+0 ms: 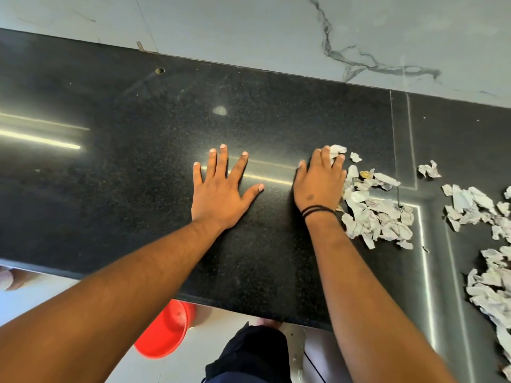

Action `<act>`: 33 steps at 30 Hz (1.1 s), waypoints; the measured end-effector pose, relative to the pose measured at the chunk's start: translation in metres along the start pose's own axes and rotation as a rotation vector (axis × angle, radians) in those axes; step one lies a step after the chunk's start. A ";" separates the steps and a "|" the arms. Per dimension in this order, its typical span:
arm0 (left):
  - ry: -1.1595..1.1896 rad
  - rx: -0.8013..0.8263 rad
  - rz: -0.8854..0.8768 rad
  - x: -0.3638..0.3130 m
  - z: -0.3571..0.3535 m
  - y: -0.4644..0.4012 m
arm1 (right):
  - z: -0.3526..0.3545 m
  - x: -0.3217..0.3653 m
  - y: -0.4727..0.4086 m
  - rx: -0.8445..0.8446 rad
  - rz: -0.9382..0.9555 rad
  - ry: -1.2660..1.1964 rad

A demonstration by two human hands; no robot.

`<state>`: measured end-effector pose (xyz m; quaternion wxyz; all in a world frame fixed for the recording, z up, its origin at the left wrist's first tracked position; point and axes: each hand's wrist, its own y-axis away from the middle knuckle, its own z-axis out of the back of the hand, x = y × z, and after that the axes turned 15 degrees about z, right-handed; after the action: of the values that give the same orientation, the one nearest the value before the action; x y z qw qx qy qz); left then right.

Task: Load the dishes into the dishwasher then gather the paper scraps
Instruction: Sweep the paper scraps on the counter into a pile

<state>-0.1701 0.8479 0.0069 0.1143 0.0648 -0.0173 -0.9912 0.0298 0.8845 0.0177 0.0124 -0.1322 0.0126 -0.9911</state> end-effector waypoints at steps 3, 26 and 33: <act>0.010 -0.016 0.004 0.001 -0.001 0.000 | 0.001 0.029 0.033 -0.158 0.222 -0.064; 0.038 -0.035 -0.009 0.000 -0.001 0.003 | -0.002 0.014 0.118 -0.006 0.507 -0.005; 0.032 -0.033 -0.001 -0.001 0.000 0.004 | 0.005 0.006 0.011 0.083 0.349 0.279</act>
<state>-0.1683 0.8445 0.0075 0.1153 0.0787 0.0011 -0.9902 0.0256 0.8735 0.0242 0.1871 0.0107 -0.0038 -0.9823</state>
